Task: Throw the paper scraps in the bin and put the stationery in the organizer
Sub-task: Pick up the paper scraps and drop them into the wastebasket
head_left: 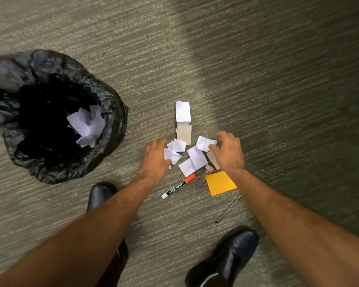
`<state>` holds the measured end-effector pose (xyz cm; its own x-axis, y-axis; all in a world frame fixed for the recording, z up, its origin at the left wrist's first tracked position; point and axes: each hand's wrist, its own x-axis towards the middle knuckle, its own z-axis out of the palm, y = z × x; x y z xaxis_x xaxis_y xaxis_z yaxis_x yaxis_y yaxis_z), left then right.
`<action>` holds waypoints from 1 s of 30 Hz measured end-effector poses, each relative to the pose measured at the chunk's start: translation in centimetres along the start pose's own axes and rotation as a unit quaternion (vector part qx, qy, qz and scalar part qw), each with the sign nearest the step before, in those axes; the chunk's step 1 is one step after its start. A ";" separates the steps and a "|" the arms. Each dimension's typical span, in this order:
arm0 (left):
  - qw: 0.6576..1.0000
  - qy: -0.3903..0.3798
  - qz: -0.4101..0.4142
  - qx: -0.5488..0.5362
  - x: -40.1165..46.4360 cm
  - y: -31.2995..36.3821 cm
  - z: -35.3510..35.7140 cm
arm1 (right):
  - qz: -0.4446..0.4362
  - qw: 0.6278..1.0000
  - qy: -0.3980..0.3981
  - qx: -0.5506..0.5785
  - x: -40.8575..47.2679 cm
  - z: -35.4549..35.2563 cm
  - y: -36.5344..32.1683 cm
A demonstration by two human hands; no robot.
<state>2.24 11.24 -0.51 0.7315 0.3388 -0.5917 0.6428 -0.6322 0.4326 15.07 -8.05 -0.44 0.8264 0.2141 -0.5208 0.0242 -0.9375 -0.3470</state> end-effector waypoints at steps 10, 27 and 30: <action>0.996 0.041 -0.022 -0.071 0.2 -0.5 0.8 | -0.052 0.998 -0.012 -0.020 1.9 3.2 0.6; 0.995 0.041 -0.033 -0.088 2.3 0.3 -2.3 | -0.057 0.986 -0.052 -0.146 -2.7 5.8 -2.6; 0.994 0.061 -0.041 -0.082 4.5 0.5 -2.4 | -0.044 0.997 -0.030 -0.063 -2.3 6.1 -3.2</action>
<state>6.39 14.13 -1.29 0.6915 0.4726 -0.5464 0.7219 -0.4809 0.4976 9.69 -3.90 -2.89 0.7832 0.3087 -0.5397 0.1679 -0.9408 -0.2945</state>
